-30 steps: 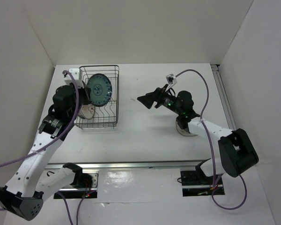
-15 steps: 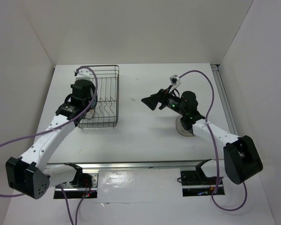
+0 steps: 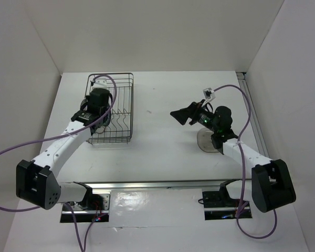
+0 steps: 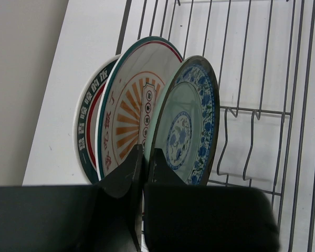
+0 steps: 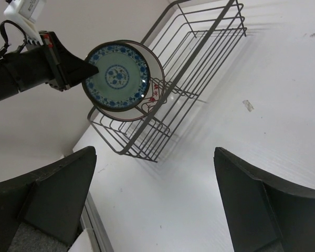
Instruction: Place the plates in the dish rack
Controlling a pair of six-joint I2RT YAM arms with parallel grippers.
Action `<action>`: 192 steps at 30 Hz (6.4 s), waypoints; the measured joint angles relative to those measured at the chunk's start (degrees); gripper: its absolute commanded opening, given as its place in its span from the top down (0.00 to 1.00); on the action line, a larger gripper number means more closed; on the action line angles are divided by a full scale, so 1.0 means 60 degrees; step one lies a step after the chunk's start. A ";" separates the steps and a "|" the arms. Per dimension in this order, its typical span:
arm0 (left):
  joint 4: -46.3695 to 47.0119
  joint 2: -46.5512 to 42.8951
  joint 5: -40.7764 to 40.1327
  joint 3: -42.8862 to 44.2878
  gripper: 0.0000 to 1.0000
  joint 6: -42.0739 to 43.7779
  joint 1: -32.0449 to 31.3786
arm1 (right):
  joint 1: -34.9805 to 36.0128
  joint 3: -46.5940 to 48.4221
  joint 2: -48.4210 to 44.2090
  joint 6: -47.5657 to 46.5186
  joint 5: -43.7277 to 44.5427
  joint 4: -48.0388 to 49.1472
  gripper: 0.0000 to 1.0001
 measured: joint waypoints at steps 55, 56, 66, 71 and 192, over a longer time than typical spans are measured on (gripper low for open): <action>-0.0703 -0.2623 0.4568 0.0550 0.20 -0.0747 0.0000 | -0.0510 -0.1916 -0.6291 0.5377 0.8236 -1.2917 0.03; -0.0703 -0.2623 0.4572 0.0550 0.20 -0.0743 0.0000 | -0.0510 -0.1916 -0.6182 0.5431 0.8298 -1.2888 0.04; -0.0750 -0.2685 0.4473 0.0565 0.17 -0.0747 0.0000 | -0.0506 -0.2029 -0.4014 0.5952 0.8626 -1.1653 0.15; -0.0765 -0.2834 0.4368 0.0565 0.17 -0.0747 0.0000 | -0.0506 -0.1963 -0.2823 0.6069 0.8783 -1.0834 0.23; -0.3577 0.1071 0.0033 0.3967 1.00 -0.1916 -0.0138 | 0.1734 0.0393 -0.1067 -0.0142 0.4925 -0.3876 0.00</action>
